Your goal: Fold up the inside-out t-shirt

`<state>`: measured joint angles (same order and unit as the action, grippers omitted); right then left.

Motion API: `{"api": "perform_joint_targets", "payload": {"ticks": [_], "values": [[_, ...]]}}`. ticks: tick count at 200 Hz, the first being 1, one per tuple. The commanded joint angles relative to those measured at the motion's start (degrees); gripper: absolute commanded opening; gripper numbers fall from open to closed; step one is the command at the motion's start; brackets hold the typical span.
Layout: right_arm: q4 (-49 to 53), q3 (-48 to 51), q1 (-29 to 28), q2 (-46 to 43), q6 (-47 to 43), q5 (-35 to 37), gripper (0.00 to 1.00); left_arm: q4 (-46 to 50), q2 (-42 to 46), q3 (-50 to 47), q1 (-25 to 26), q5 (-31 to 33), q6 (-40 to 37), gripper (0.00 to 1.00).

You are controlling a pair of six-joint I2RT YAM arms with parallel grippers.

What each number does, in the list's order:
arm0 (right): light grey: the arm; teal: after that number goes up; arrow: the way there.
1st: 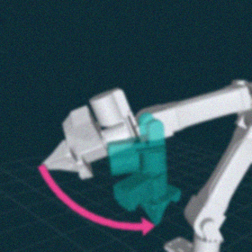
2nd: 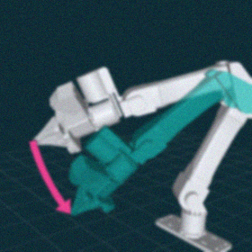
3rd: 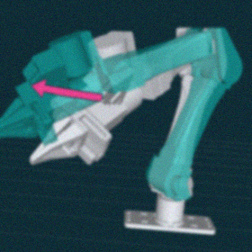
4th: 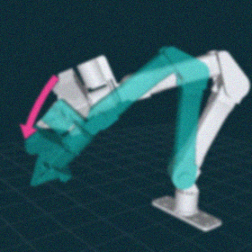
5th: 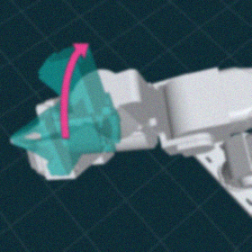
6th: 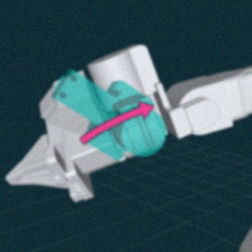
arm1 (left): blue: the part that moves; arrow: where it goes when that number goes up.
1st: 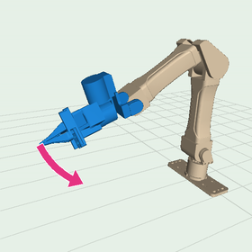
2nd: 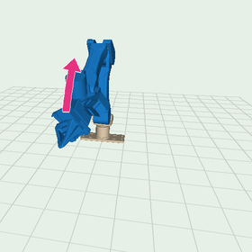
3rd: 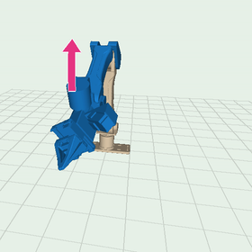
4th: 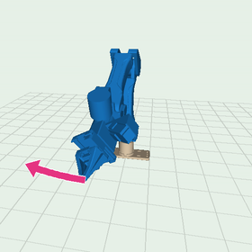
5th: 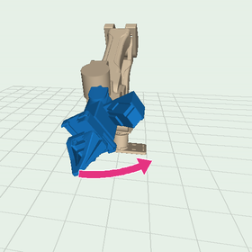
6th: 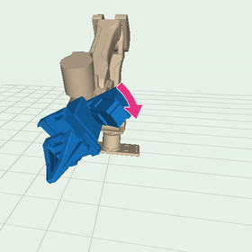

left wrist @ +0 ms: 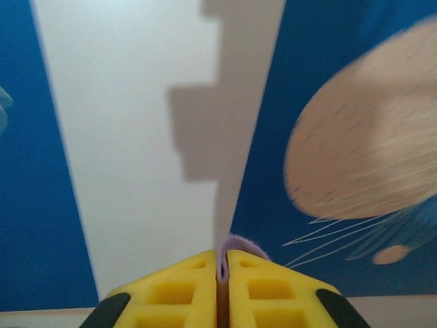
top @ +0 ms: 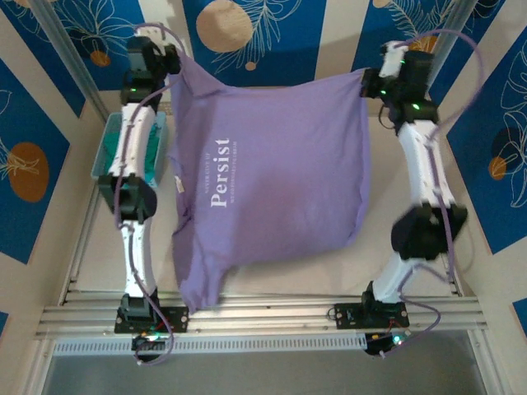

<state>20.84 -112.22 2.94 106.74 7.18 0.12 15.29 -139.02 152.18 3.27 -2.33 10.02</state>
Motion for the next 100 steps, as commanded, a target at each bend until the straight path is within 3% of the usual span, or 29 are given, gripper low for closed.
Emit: {"api": "perform_joint_targets", "payload": {"ticks": [1,24,46,68,100], "values": [[1.4,-10.7,-1.0,13.6,-1.0,4.4,0.15,-5.5,-6.3,4.8,0.1,1.1,2.2,0.19],[8.7,-22.1,-1.5,23.5,-0.8,6.0,0.29,-4.5,-7.8,3.6,0.3,1.6,2.4,0.43],[10.7,-18.6,-1.5,21.5,0.0,5.2,0.32,0.3,-2.6,-2.3,0.8,1.4,3.6,0.57],[9.0,-3.5,-1.9,11.9,1.6,5.1,0.36,-1.8,11.0,-23.1,2.5,1.2,7.1,0.63],[11.2,21.1,-3.5,-3.2,8.0,3.9,0.45,-18.1,32.2,-61.1,6.9,-3.8,16.3,0.67]]}}
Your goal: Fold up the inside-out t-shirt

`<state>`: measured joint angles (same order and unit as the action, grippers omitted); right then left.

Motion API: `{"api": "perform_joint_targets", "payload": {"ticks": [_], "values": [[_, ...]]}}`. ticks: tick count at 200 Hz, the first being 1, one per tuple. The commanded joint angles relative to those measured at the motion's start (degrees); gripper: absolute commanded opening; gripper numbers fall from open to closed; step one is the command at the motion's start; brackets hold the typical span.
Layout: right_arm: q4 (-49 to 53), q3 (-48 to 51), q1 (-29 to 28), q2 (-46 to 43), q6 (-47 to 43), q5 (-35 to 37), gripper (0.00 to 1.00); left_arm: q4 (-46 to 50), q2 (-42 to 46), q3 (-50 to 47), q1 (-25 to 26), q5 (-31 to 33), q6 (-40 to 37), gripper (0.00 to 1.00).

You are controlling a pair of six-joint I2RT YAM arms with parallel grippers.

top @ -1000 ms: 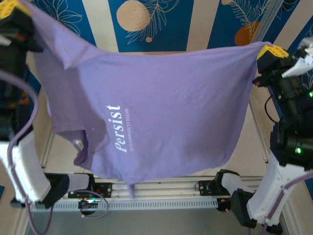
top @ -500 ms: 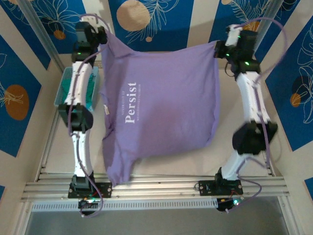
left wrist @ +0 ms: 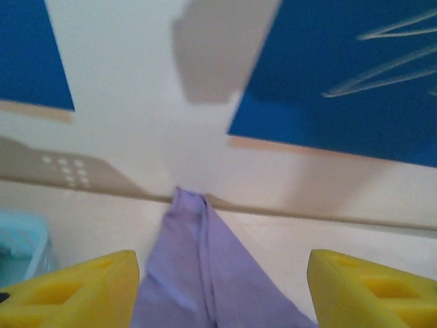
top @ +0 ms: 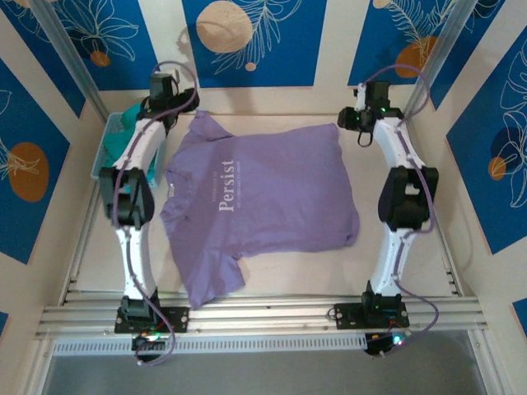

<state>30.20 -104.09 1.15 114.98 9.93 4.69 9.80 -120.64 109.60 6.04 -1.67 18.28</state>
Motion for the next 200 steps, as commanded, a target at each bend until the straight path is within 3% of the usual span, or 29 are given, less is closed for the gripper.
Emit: {"api": "perform_joint_targets", "payload": {"ticks": [1,25,42,66,83,107,130,155,200], "values": [[1.8,13.9,-1.7,-12.0,5.5,-0.7,0.45,-12.9,14.2,-19.3,4.2,-4.6,8.3,0.67],[2.9,31.4,-5.3,-22.4,11.5,1.2,0.48,-19.6,23.3,-37.6,10.1,-8.9,11.5,0.68],[4.7,41.3,-6.9,-28.9,14.2,3.7,0.48,-22.2,27.0,-46.1,16.2,-12.1,9.3,0.67],[3.7,53.4,-5.4,-38.5,19.7,-0.2,0.48,-28.9,31.0,-56.2,27.1,-15.1,-2.4,0.65],[2.9,58.8,-4.3,-43.0,22.9,1.0,0.48,-34.1,30.6,-60.4,35.4,-15.2,-13.6,0.64],[3.1,62.5,0.1,-45.5,25.2,-0.1,0.48,-34.8,25.7,-59.7,45.5,-13.7,-26.3,0.64],[3.4,65.7,3.4,-47.7,26.4,0.3,0.48,-35.3,19.0,-55.6,51.4,-12.5,-32.1,0.64],[3.6,67.1,7.2,-47.8,26.7,-2.8,0.47,-32.2,10.0,-48.0,55.4,-10.5,-36.4,0.64],[4.0,67.3,7.6,-44.1,26.6,-5.4,0.46,-30.0,-0.6,-38.3,58.0,-6.6,-36.7,0.57]]}}
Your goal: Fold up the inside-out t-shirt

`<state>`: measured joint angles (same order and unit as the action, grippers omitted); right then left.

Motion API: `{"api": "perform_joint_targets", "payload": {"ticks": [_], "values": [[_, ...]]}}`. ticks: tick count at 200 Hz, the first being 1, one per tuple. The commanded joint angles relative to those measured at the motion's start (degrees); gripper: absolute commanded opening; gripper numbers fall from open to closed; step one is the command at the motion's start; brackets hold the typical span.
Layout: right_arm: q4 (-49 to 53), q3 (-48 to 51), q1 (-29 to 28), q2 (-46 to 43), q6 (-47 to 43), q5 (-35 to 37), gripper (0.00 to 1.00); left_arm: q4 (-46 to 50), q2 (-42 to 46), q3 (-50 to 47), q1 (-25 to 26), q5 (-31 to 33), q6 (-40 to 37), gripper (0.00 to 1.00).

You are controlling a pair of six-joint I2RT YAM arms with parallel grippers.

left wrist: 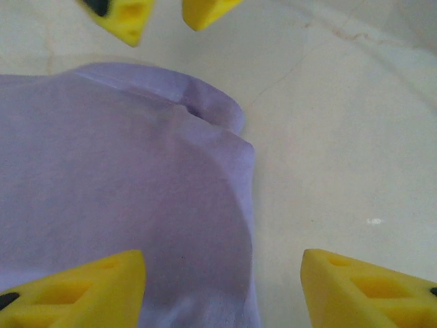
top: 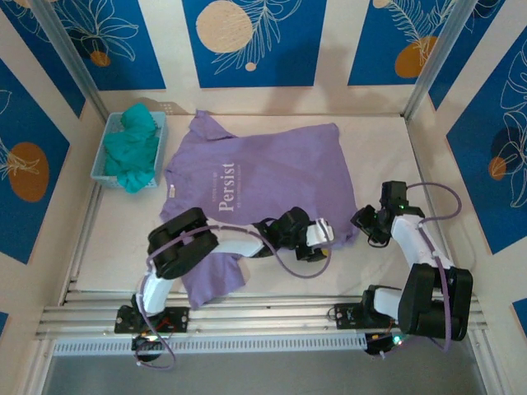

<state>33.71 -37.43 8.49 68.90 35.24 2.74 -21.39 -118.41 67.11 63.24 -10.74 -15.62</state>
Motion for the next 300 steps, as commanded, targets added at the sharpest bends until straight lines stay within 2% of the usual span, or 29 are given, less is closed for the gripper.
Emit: {"api": "perform_joint_targets", "payload": {"ticks": [1,32,64,73,87,108,127,146,174,194,238,267,300], "values": [[0.5,0.7,0.2,2.1,1.3,-3.6,0.46,1.2,-3.0,4.4,0.8,2.5,-2.8,0.57],[0.2,1.5,-0.7,5.9,1.4,-4.7,0.45,2.0,-6.6,7.1,1.5,4.3,-2.6,0.5],[-1.5,2.5,-1.2,8.4,1.8,-6.2,0.41,0.5,-6.9,5.8,1.4,5.7,-1.5,0.36],[-2.4,2.4,-1.6,9.0,1.9,-6.7,0.37,-0.2,-6.7,4.9,1.4,5.5,-1.1,0.32],[-3.2,1.8,-2.0,9.2,1.9,-7.1,0.26,-1.2,-6.2,3.6,1.4,4.6,-0.3,0.24],[-1.9,-0.4,-2.1,6.5,0.4,-6.2,0.13,-1.6,-5.5,2.4,1.2,3.7,1.4,0.12],[1.1,-3.6,-2.7,4.1,-2.2,-3.3,0.09,-3.5,-4.9,1.3,0.6,1.8,3.9,0.03],[3.9,-6.9,-3.4,3.2,-4.5,-1.9,0.07,-6.2,-4.4,0.2,-0.3,-1.5,6.8,0.0],[5.4,-11.2,-5.0,5.7,-7.4,1.2,0.08,-10.9,-4.3,-1.4,-2.2,-7.0,11.7,0.0],[5.1,-13.9,-5.2,10.2,-8.6,2.5,0.1,-12.4,-4.9,-1.7,-3.1,-8.5,13.7,0.0],[5.5,-17.4,-5.8,16.8,-8.8,4.2,0.26,-12.7,-5.8,-0.9,-3.7,-8.5,15.0,0.0],[7.0,-13.7,-6.2,13.0,-7.5,3.1,0.35,-13.5,-5.9,-1.2,-4.1,-8.6,16.1,0.0],[8.8,-5.6,-5.3,3.7,-3.4,-0.8,0.39,-13.6,-5.4,-1.6,-4.2,-8.2,16.2,0.0]]}}
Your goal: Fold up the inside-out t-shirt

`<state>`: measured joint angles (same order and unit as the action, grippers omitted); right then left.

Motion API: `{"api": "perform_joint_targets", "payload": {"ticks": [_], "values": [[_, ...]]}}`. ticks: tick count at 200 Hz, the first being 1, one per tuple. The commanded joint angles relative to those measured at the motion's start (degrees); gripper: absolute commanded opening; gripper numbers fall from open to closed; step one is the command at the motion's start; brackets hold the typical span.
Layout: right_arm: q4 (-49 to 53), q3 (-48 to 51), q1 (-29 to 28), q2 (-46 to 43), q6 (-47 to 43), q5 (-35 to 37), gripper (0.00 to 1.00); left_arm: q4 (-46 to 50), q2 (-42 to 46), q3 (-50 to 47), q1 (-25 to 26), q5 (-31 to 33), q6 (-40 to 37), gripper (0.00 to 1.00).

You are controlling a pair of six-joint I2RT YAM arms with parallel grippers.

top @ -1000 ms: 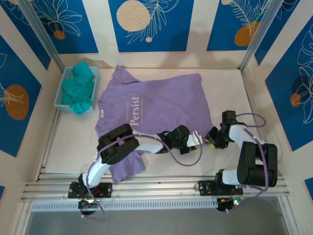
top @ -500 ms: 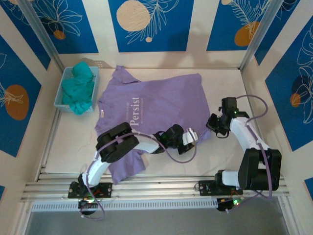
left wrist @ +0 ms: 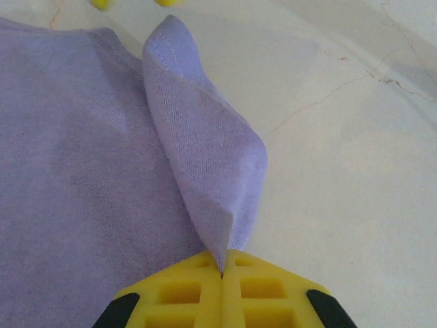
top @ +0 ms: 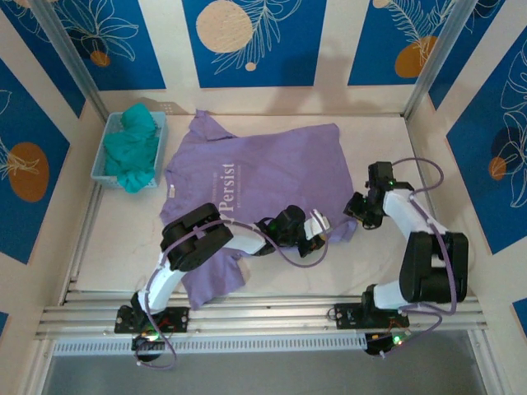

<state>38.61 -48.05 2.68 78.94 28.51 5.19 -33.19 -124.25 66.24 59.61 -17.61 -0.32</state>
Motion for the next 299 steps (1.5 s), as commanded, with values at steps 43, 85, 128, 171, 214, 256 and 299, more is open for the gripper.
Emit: {"api": "perform_joint_targets", "payload": {"ticks": [43,85,128,171,214,256,299], "values": [[2.5,11.0,1.3,-12.6,10.1,-6.3,0.37,-2.0,0.8,-0.8,-0.6,-1.3,1.4,0.0],[-2.7,16.7,2.1,-12.6,14.3,-9.0,0.33,-2.6,0.7,-0.9,-0.6,-1.3,1.5,0.0],[-6.0,16.3,2.0,-10.2,14.3,-8.8,0.34,-3.0,0.5,-0.8,-0.6,-1.6,1.6,0.0],[-7.9,14.6,1.9,-7.0,13.5,-8.6,0.36,-2.9,0.4,-1.0,-0.6,-1.8,1.6,0.0],[-9.3,12.9,-0.6,-2.9,13.3,-7.2,0.36,-2.9,0.1,-0.8,-0.6,-2.2,1.7,0.0],[-8.8,12.2,-1.7,-1.0,12.6,-5.4,0.28,-3.2,-0.1,-0.9,-0.6,-2.3,1.9,0.0],[-7.7,11.4,-2.1,-2.6,12.2,-1.9,0.11,-3.7,-0.2,-1.0,-0.6,-2.5,2.3,0.0]]}}
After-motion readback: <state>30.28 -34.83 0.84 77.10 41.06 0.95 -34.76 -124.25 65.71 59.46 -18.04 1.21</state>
